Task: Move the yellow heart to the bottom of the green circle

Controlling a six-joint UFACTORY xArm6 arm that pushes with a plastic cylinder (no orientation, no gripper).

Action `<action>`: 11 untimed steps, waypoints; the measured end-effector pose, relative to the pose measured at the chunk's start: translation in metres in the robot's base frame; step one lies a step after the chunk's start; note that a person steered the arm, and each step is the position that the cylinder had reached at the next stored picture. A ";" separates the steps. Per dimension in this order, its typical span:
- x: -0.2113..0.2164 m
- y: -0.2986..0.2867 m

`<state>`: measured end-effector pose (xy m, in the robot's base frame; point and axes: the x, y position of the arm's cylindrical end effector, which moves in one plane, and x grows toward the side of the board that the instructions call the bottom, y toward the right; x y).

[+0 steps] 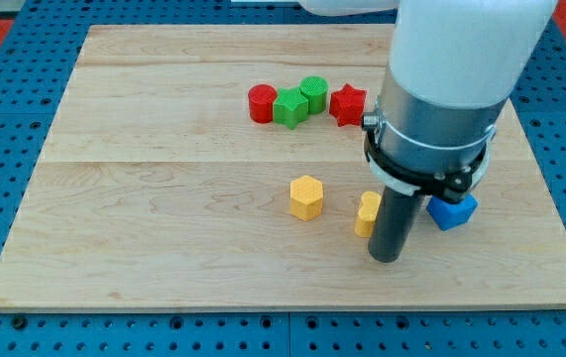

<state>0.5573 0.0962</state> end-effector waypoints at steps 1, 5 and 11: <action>-0.013 0.018; 0.006 0.019; -0.082 -0.050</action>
